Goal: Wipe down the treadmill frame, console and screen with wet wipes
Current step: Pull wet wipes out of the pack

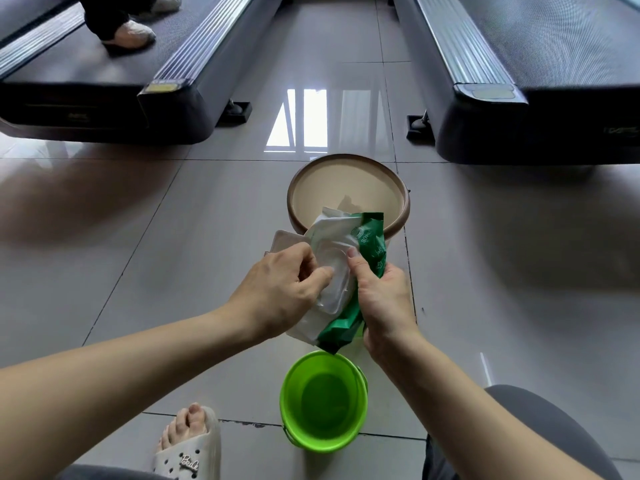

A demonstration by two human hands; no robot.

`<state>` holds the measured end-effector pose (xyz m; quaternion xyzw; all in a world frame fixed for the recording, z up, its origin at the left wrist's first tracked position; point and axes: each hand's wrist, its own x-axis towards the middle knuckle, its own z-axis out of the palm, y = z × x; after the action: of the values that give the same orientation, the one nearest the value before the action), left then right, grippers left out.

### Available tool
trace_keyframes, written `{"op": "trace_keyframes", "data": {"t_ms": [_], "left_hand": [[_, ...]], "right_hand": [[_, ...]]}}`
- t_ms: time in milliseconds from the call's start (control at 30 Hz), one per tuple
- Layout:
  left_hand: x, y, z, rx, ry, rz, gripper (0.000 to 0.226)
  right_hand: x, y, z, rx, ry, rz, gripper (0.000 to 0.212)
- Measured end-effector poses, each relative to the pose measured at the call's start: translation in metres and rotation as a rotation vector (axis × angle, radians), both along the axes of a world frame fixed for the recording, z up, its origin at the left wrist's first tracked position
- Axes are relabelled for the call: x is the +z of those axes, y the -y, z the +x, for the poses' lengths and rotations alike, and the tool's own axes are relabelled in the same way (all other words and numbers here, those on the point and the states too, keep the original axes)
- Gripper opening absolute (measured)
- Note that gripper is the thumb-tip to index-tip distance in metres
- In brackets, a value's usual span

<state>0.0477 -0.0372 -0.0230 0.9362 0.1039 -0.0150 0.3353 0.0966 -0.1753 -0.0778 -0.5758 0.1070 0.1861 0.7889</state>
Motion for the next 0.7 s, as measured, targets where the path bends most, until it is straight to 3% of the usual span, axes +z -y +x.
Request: {"op": "trace_keyframes", "data": {"t_ms": [200, 500, 600, 700], "left_hand": [[0.004, -0.002, 0.006, -0.003, -0.077, 0.004, 0.008], [0.015, 0.005, 0.01, 0.039, -0.178, -0.116, 0.017], [0.021, 0.004, 0.01, 0.027, -0.188, -0.262, 0.017], [0.021, -0.002, 0.011, 0.129, -0.166, -0.565, 0.026]], "right_hand": [[-0.006, -0.002, 0.0, -0.007, 0.074, -0.053, 0.018], [-0.009, 0.002, 0.004, -0.022, -0.005, -0.011, 0.021], [-0.009, 0.0, 0.005, -0.039, -0.091, 0.032, 0.021], [-0.007, -0.001, 0.006, -0.05, -0.148, 0.05, 0.021]]}}
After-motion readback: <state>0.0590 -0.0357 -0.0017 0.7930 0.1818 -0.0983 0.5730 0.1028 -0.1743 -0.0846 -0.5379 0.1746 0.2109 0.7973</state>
